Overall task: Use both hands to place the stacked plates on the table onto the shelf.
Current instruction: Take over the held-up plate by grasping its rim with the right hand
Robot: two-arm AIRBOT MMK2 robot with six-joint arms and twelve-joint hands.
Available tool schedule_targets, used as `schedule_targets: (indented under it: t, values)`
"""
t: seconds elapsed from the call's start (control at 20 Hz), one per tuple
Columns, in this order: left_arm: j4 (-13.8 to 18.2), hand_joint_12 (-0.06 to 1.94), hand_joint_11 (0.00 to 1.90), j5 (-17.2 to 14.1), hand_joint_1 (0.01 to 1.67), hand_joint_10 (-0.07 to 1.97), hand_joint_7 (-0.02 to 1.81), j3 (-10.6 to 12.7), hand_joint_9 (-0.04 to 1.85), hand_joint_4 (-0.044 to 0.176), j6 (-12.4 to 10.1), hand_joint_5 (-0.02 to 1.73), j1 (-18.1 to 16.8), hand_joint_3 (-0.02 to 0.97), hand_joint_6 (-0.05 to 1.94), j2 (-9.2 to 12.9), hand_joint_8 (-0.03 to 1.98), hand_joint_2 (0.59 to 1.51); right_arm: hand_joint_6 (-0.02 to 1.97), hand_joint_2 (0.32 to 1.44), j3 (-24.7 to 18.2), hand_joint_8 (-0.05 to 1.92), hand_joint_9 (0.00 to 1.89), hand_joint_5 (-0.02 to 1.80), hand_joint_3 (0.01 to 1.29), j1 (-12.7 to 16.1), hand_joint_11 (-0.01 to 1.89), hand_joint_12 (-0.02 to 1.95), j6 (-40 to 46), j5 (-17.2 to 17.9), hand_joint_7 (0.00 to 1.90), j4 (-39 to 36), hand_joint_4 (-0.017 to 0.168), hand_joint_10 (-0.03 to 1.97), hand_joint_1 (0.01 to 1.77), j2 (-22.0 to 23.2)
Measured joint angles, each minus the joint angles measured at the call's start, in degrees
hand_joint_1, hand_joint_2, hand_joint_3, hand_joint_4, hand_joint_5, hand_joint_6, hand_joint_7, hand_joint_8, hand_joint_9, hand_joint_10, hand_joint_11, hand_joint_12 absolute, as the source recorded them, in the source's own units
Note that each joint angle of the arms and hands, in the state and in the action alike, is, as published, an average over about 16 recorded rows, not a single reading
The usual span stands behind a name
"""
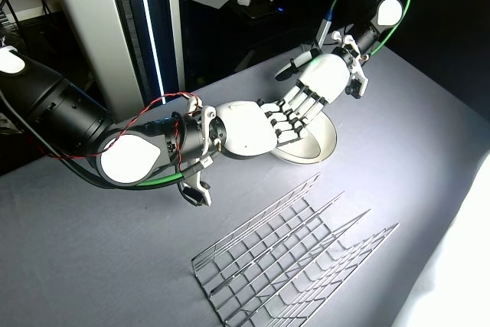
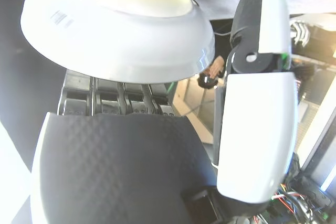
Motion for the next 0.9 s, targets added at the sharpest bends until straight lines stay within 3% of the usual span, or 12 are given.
schedule_targets:
  t: [0.9]
  values:
    - [-0.82, -0.01, 0.02, 0.17, 0.01, -0.01, -0.01, 0.0, -0.01, -0.008, -0.33, -0.01, 0.07, 0.016, -0.03, -0.28, -0.02, 1.194, 0.0, 0.86, 3.1, -0.01, 0.02, 0.02, 0.01, -0.14, 0.02, 0.05, 0.32, -0.89, 0.02, 0.14, -0.002, 0.02, 1.1, -2.73]
